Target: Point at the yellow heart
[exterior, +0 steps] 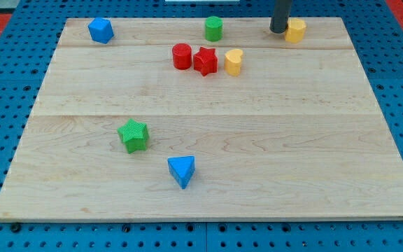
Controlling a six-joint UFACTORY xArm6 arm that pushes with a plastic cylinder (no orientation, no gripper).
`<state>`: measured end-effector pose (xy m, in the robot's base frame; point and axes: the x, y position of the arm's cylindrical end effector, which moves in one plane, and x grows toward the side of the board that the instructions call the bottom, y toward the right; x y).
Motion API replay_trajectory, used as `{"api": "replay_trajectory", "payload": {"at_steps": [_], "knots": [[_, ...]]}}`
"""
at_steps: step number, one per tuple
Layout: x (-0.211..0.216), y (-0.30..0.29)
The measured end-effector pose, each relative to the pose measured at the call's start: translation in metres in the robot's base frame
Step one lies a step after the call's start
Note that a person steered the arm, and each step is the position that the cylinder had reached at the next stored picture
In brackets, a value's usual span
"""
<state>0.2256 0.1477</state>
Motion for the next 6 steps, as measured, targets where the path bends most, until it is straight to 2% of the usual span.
{"api": "replay_trajectory", "payload": {"at_steps": [2, 4, 6], "knots": [[0.000, -0.051], [0.042, -0.057], [0.042, -0.057]]}}
